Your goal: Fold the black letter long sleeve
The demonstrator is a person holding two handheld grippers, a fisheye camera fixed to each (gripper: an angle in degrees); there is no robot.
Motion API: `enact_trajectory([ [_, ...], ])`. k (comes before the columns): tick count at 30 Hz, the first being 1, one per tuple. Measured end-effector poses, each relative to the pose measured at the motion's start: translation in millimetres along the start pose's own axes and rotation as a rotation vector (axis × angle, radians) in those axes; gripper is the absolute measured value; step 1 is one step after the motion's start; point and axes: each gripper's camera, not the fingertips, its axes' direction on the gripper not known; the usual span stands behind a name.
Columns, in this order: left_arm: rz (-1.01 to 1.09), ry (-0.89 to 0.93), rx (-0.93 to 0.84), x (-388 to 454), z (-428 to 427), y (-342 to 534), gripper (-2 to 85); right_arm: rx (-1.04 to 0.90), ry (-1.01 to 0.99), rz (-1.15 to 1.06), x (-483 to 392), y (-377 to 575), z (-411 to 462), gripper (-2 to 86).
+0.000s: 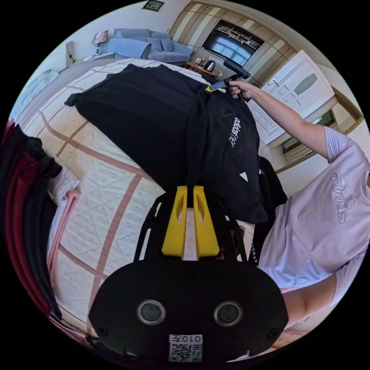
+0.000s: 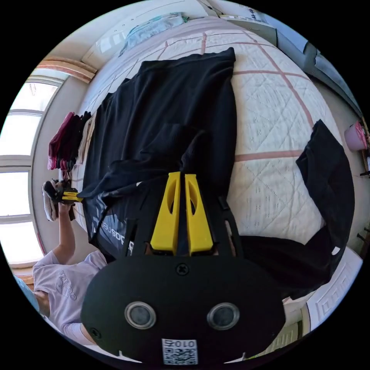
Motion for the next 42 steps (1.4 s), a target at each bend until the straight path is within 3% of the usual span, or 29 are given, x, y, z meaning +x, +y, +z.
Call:
enact_trajectory([
  [1, -0.014, 0.009, 0.006, -0.9, -0.8, 0.9, 2.8, -0.104, 0.021, -0.06, -9.3, -0.3, 4.3, 3.9],
  [3, -0.075, -0.03, 0.038, 2.2, -10.3, 4.4, 3.8, -0.13, 0.131, -0.077, -18.7, 3.3, -2.3, 5.0],
  [6, -0.084, -0.29, 0.102, 50.7, -39.7, 5.9, 5.1, 0.053, 0.314, -0.051, -31.4, 13.8, -33.2, 8.4],
  [8, -0.019, -0.365, 0.172, 97.6, -47.6, 1.7, 5.8, 0.187, 0.39, -0.116, -49.2, 15.4, -43.9, 10.8],
  [11, 0.098, -0.306, 0.145, 160.9, -17.4, -20.6, 6.9, 0.286, 0.363, -0.321, -85.4, 2.7, -35.4, 12.2],
  [18, 0.126, -0.353, -0.073, 214.1, 90.5, -52.9, 7.8, -0.031, 0.393, -0.563, -123.6, -42.7, 52.0, 8.8],
  [22, 0.085, -0.36, -0.031, 220.5, 92.5, -46.4, 6.4, -0.067, 0.36, -0.606, -139.3, -29.6, 37.0, 4.7],
  [28, 0.04, -0.269, 0.016, 217.5, 94.6, -33.0, 3.7, 0.354, 0.435, -0.338, -128.5, -14.7, -1.5, 4.5],
  [33, 0.045, -0.273, 0.018, 232.6, 101.8, -30.7, 4.8, 0.267, 0.608, -0.251, -123.7, -24.7, 45.6, 5.7],
  [37, 0.038, -0.178, 0.068, 238.0, 83.1, -26.2, 6.3, 0.429, 0.557, -0.192, -133.5, 14.6, 19.8, 6.3],
  [39, -0.03, -0.288, 0.163, 230.8, 50.4, -16.1, 7.0, 0.494, 0.481, -0.211, -141.9, 43.8, 4.4, 6.3],
  [42, -0.06, -0.424, 0.147, 209.1, 35.5, -11.5, 8.0, 0.513, 0.259, -0.411, -170.8, 96.8, 7.4, 5.9],
])
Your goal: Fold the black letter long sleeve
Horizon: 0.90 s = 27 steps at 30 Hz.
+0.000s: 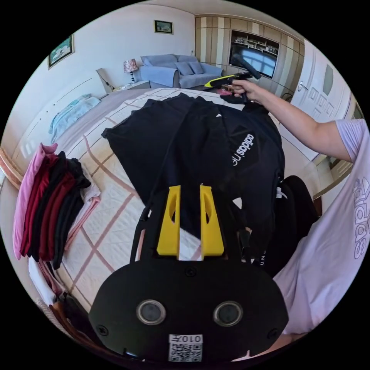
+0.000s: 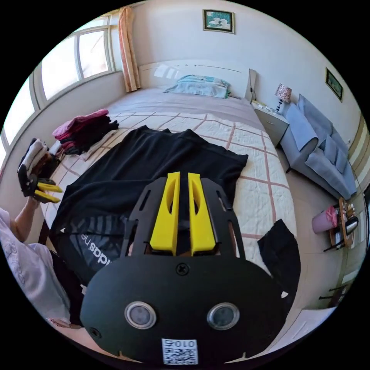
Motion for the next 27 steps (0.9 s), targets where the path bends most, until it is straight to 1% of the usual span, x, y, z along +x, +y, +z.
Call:
enact_trajectory([
  [1, 0.005, 0.001, -0.015, -4.4, 2.7, -1.2, 8.2, 0.005, -0.053, -0.037, -21.6, 13.9, -1.3, 6.1],
  [4, 0.037, 0.033, -0.007, -16.9, 17.0, -6.6, 8.9, -0.059, -0.064, -0.065, -72.0, 46.4, 17.1, 7.4],
  [5, 0.036, 0.039, -0.045, -19.7, 28.2, -9.6, 9.1, -0.077, -0.057, -0.071, -80.3, 51.8, 23.7, 7.7],
  [6, 0.028, 0.025, -0.111, -22.5, 44.7, -10.8, 9.2, -0.153, -0.027, -0.085, -93.6, 60.5, 41.8, 7.8],
  [7, 0.015, 0.023, -0.156, -24.6, 54.8, -10.4, 9.2, -0.288, 0.007, -0.087, -100.9, 66.9, 65.1, 7.9],
  [8, -0.036, 0.071, -0.159, -30.7, 62.6, -8.5, 9.1, -0.31, 0.013, -0.087, -102.5, 69.3, 71.1, 7.8],
  [9, -0.094, 0.097, -0.148, -37.1, 58.6, -6.9, 9.0, -0.269, -0.002, -0.067, -101.2, 71.3, 64.1, 7.6],
  [11, -0.099, 0.117, -0.158, -36.5, 50.6, -4.7, 8.9, -0.242, -0.069, -0.031, -89.6, 67.6, 42.8, 7.3],
  [12, -0.092, 0.095, -0.121, -29.8, 36.1, 0.1, 8.7, -0.168, -0.07, -0.01, -77.8, 68.0, 19.9, 7.6],
  [13, -0.087, 0.08, -0.089, -25.2, 26.4, 3.7, 8.6, -0.113, -0.013, 0.013, -62.2, 71.9, -3.7, 8.0],
  [14, -0.086, 0.053, -0.035, -16.0, 6.7, 12.8, 8.4, -0.098, 0.039, 0.026, -53.0, 75.0, -14.3, 8.3],
  [15, -0.087, 0.024, -0.002, -6.7, -10.7, 23.8, 8.1, -0.082, 0.177, 0.06, -32.3, 83.5, -32.4, 8.5],
  [16, -0.088, 0.005, 0.009, -1.8, -18.5, 29.9, 8.0, -0.1, 0.321, 0.079, -10.5, 93.8, -43.3, 8.8],
  [18, -0.097, -0.064, 0.035, 16.1, -41.8, 55.0, 7.4, -0.172, 0.468, 0.064, 18.0, 108.0, -46.7, 9.5],
  [19, -0.101, -0.073, 0.033, 19.1, -45.3, 60.0, 7.3, -0.23, 0.501, 0.03, 33.3, 116.3, -41.9, 10.0],
  [22, -0.121, -0.062, 0.024, 25.4, -53.2, 73.5, 7.0, -0.382, 0.52, -0.016, 62.0, 130.3, -21.0, 11.1],
  [23, -0.131, -0.054, 0.032, 25.1, -54.5, 74.8, 6.9, -0.39, 0.517, -0.016, 66.2, 132.3, -17.6, 11.4],
  [25, -0.141, -0.026, 0.042, 24.5, -55.2, 73.6, 6.8, -0.426, 0.436, -0.029, 76.2, 140.2, -1.9, 11.4],
  [27, -0.131, 0.005, 0.058, 28.9, -55.9, 70.0, 6.6, -0.481, 0.467, -0.035, 81.0, 148.9, 12.6, 10.8],
])
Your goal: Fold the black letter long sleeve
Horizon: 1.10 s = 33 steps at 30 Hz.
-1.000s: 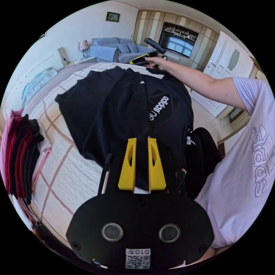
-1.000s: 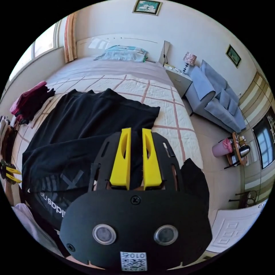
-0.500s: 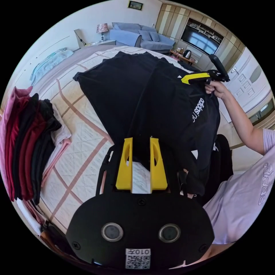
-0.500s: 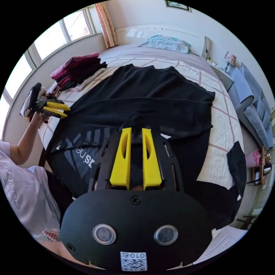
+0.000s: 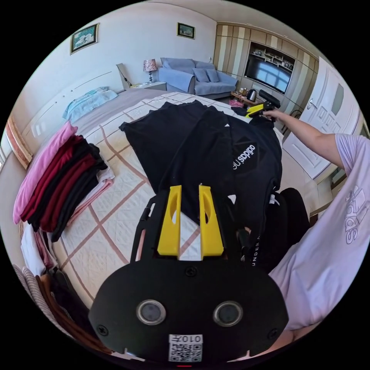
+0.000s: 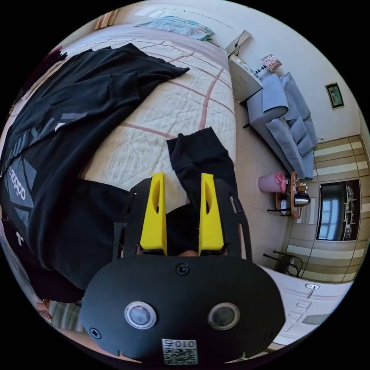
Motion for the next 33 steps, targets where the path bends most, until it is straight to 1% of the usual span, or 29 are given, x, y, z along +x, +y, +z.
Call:
enact_trajectory([
  [2, 0.026, -0.006, -0.009, 6.0, 1.3, -1.8, 6.6, 0.025, -0.028, 0.031, 4.9, 5.7, 4.9, 8.2],
  [3, 0.043, -0.018, -0.027, 9.4, 3.2, -3.2, 6.7, 0.029, -0.038, 0.105, 15.1, 11.9, 4.9, 4.3],
  [4, 0.054, -0.023, -0.035, 11.1, 4.1, -3.9, 6.8, 0.016, -0.012, 0.202, 27.8, 20.4, 3.7, 3.5],
  [8, 0.122, 0.018, -0.024, 18.1, 3.8, -12.3, 7.5, 0.066, -0.05, 0.347, 60.6, 61.5, -20.2, 2.4],
  [10, 0.143, 0.056, 0.014, 18.7, 0.6, -16.9, 8.2, 0.186, -0.076, 0.383, 78.1, 94.1, -66.4, 2.2],
  [11, 0.156, 0.101, 0.043, 18.0, -1.5, -21.3, 8.7, 0.212, -0.075, 0.388, 81.9, 101.9, -80.6, 2.2],
  [13, 0.166, 0.216, 0.089, 15.2, -3.8, -32.9, 9.8, 0.285, -0.058, 0.418, 95.1, 129.0, -143.9, 2.4],
  [14, 0.168, 0.326, 0.127, 14.1, -4.8, -44.8, 10.4, 0.297, -0.054, 0.433, 97.7, 134.7, -160.8, 2.5],
  [15, 0.192, 0.448, 0.171, 17.6, -5.6, -60.1, 11.1, 0.342, -0.058, 0.464, 100.8, 146.2, -196.0, 2.7],
  [16, 0.213, 0.497, 0.19, 21.5, -6.0, -68.4, 11.5, 0.409, -0.089, 0.478, 100.4, 156.5, -231.4, 2.8],
  [17, 0.261, 0.55, 0.222, 32.6, -7.4, -85.7, 12.4, 0.444, -0.111, 0.483, 99.1, 160.5, -248.6, 2.9],
  [19, 0.319, 0.581, 0.256, 50.0, -9.8, -110.9, 14.0, 0.616, -0.184, 0.5, 82.8, 168.4, -311.2, 3.2],
  [20, 0.327, 0.621, 0.299, 55.8, -12.1, -125.0, 15.2, 0.663, -0.211, 0.474, 74.8, 166.6, -324.6, 3.3],
  [21, 0.295, 0.654, 0.352, 54.2, -12.8, -136.3, 16.4, 0.745, -0.286, 0.39, 54.7, 156.5, -347.6, 3.5],
  [22, 0.274, 0.66, 0.376, 51.2, -12.1, -141.1, 17.0, 0.793, -0.391, 0.238, 28.0, 138.4, -365.3, 3.8],
  [23, 0.214, 0.665, 0.409, 39.7, -8.8, -149.2, 18.6, 0.798, -0.45, 0.12, 11.3, 127.3, -372.2, 4.0],
  [24, 0.153, 0.689, 0.448, 20.2, -6.4, -153.8, 20.0, 0.739, -0.556, -0.105, -22.3, 104.9, -380.9, 5.0],
  [25, 0.118, 0.705, 0.471, 7.6, -5.7, -154.2, 20.7, 0.67, -0.607, -0.252, -50.6, 89.9, -383.3, 6.0],
  [27, -0.017, 0.754, 0.569, -55.7, -1.1, -140.0, 23.1, 0.666, -0.627, -0.338, -73.7, 89.6, -378.1, 7.7],
  [29, -0.112, 0.798, 0.602, -107.0, 8.0, -115.1, 25.1, 0.705, -0.668, -0.338, -75.2, 105.8, -363.5, 8.6],
  [31, -0.191, 0.794, 0.593, -150.6, 20.3, -83.7, 27.5, 0.761, -0.651, -0.211, -64.6, 139.4, -327.7, 8.2],
  [32, -0.235, 0.784, 0.536, -174.0, 32.1, -64.9, 28.5, 0.763, -0.634, -0.169, -62.6, 147.5, -316.1, 8.1],
  [33, -0.282, 0.789, 0.469, -193.8, 44.5, -47.8, 28.9, 0.749, -0.608, -0.082, -60.4, 161.8, -290.0, 7.9],
])
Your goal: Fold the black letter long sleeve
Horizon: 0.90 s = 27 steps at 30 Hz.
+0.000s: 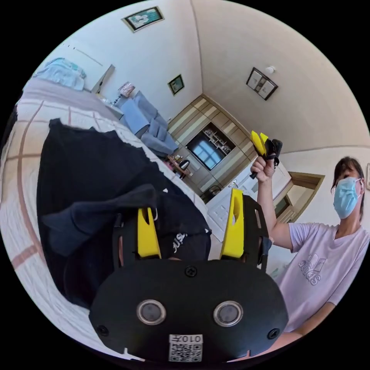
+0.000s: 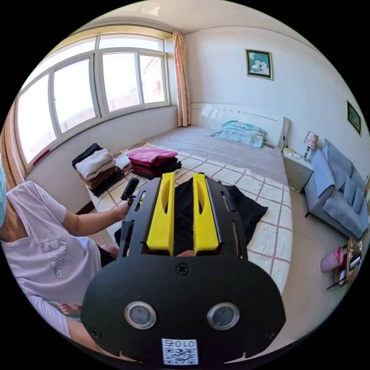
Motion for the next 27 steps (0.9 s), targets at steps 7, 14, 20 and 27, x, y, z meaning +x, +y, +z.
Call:
enact_trajectory([
  [7, -0.246, 0.041, -0.009, -37.7, -47.1, 40.7, 25.6, -0.2, 0.025, 0.306, 9.6, 159.5, 71.5, 6.1],
  [14, -0.275, -0.239, -0.062, -11.9, -113.0, 22.0, 23.5, -0.316, 0.191, 0.593, -2.1, 293.1, 94.5, 5.5],
  [20, -0.448, -0.229, -0.025, -42.3, -127.4, 0.1, 22.2, -0.234, 0.192, 0.697, -4.5, 328.0, 72.1, 5.2],
  [27, -0.575, -0.145, 0.171, -48.9, -119.1, 12.2, 20.2, -0.184, 0.213, 0.665, -23.8, 338.2, 55.7, 5.1],
])
